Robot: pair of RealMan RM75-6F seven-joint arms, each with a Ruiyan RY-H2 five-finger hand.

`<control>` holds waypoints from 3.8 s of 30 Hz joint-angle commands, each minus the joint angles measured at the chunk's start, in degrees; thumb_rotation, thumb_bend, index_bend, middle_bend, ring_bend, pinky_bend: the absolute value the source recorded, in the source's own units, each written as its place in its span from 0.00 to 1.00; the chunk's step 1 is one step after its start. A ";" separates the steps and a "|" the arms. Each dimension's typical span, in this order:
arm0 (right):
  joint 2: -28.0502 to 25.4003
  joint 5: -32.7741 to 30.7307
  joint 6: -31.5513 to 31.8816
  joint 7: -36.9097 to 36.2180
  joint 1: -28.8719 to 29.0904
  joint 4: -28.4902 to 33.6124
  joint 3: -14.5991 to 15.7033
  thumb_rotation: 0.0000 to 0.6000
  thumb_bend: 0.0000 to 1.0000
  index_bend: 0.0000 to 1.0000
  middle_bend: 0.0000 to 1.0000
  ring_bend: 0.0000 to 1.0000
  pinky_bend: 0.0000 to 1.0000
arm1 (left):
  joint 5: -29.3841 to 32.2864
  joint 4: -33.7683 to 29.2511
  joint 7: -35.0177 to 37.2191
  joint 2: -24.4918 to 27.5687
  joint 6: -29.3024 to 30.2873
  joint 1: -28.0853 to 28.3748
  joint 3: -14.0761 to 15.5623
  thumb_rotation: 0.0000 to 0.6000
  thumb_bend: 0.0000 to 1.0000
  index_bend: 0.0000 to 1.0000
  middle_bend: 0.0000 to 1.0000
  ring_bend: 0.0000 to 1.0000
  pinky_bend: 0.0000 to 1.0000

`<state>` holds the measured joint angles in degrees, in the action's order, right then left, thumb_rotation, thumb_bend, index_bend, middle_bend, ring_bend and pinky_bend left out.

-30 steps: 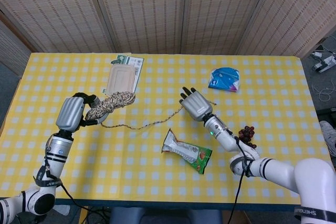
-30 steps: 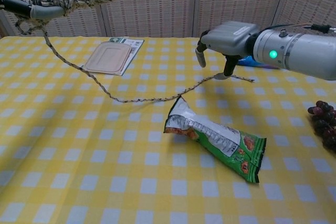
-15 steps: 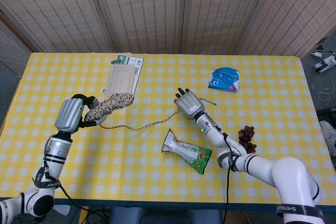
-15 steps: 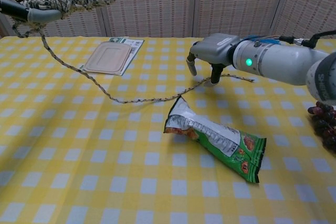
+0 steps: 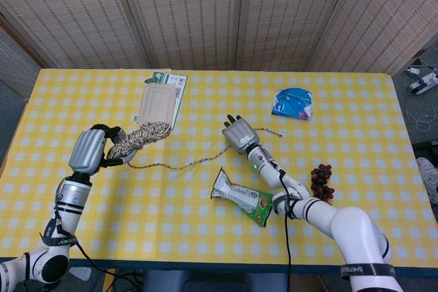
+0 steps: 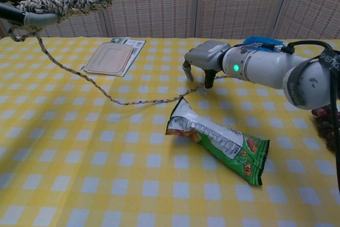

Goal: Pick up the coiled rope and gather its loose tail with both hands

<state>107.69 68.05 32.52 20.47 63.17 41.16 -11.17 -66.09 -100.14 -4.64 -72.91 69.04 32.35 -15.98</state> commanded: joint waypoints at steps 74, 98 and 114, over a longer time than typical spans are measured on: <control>0.19 1.24 2.86 -1.90 -0.34 -3.49 -2.45 1.00 0.41 0.56 0.30 0.09 0.23 | 1.25 1.96 1.21 0.04 -0.48 -0.74 -0.56 0.72 0.26 0.72 0.71 0.52 0.31; -32.03 7.16 21.93 3.94 -7.37 56.04 -7.29 1.00 0.41 0.57 0.30 0.09 0.23 | 21.70 1.67 -16.62 -3.74 -1.66 8.32 -5.45 0.61 0.26 0.72 0.71 0.52 0.31; -29.45 -4.44 20.72 7.83 1.30 54.71 -14.95 1.00 0.41 0.57 0.30 0.09 0.23 | 8.44 -4.83 -11.39 -3.88 -4.29 7.88 0.10 0.72 0.26 0.72 0.71 0.52 0.31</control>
<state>77.45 65.13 53.48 27.64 63.26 97.08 -25.30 -55.22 -103.50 -17.88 -77.25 65.30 40.65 -16.80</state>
